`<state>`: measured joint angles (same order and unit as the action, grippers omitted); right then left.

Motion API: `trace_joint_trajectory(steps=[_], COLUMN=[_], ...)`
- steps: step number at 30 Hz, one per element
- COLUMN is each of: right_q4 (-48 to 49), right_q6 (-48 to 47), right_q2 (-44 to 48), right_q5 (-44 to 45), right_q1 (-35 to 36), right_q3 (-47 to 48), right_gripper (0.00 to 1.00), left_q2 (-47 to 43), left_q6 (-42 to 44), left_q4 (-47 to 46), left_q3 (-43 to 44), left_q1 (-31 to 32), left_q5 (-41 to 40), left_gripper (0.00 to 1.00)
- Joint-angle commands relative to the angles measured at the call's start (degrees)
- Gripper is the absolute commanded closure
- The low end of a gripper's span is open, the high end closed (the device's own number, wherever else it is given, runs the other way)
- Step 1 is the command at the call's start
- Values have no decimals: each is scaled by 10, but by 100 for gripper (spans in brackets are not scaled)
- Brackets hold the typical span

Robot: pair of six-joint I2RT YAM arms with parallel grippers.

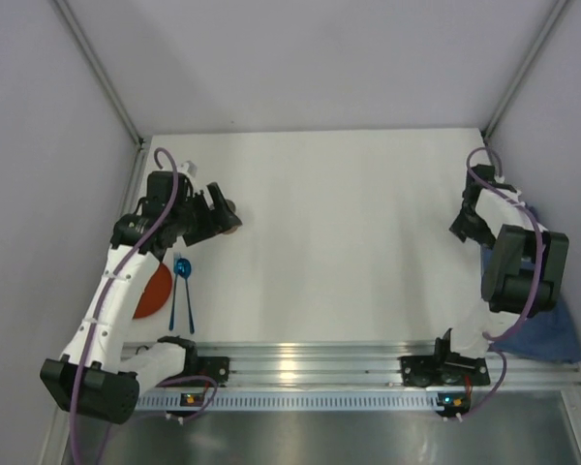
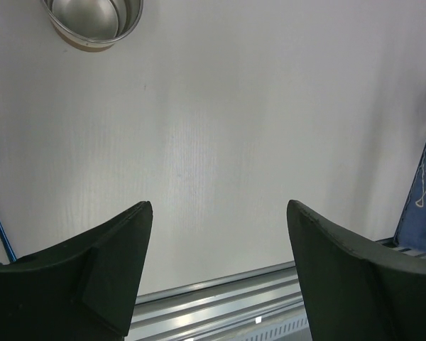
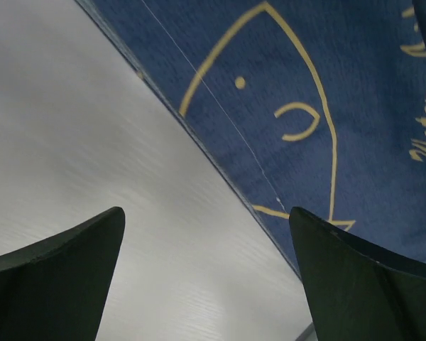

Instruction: Set the dinner table for one person

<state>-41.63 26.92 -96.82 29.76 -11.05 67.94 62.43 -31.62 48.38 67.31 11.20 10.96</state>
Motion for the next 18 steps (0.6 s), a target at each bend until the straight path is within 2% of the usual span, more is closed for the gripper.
trace_joint_trajectory(steps=[1, 6, 18], right_q4=[-77, -81, -34], right_q6=[42, 46, 11], right_q2=[26, 1, -30], right_q5=[57, 69, 21], right_q1=[-6, -30, -81], right_q3=[3, -9, -33], right_gripper=[0, 0, 0], left_q2=[1, 6, -9], left_q6=[2, 9, 16], left_q4=[-22, -8, 5], left_q3=[12, 17, 13], left_q1=[8, 21, 27], left_q5=[13, 11, -11], left_gripper=[19, 19, 21])
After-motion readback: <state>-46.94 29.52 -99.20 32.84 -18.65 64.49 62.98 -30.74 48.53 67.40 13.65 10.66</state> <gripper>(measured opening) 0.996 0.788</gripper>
